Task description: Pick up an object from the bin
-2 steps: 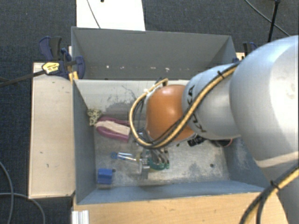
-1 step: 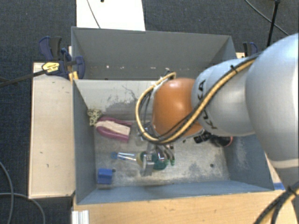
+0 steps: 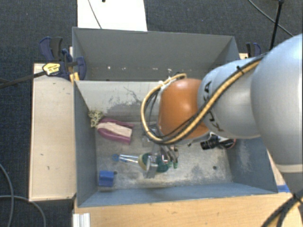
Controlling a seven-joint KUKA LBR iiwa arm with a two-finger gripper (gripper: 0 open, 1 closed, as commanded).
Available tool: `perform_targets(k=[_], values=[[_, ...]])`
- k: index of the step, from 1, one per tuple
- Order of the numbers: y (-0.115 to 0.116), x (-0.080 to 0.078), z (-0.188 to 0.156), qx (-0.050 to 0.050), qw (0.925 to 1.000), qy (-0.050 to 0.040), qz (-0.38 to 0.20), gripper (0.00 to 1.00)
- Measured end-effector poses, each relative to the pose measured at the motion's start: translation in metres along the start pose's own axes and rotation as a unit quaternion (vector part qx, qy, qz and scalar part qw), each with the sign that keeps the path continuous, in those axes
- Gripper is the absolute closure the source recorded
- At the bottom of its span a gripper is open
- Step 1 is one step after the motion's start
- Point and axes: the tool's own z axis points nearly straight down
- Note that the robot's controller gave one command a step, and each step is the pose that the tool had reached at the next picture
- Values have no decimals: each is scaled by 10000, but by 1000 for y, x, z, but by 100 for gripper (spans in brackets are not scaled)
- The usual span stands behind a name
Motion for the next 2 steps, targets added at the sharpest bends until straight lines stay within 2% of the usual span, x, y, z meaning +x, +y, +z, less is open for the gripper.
perform_targets(k=[1, 2], values=[[-15, 17, 42, 8, 9978, 20, 659, 0], [-16, 17, 42, 4, 9977, 16, 684, 0]])
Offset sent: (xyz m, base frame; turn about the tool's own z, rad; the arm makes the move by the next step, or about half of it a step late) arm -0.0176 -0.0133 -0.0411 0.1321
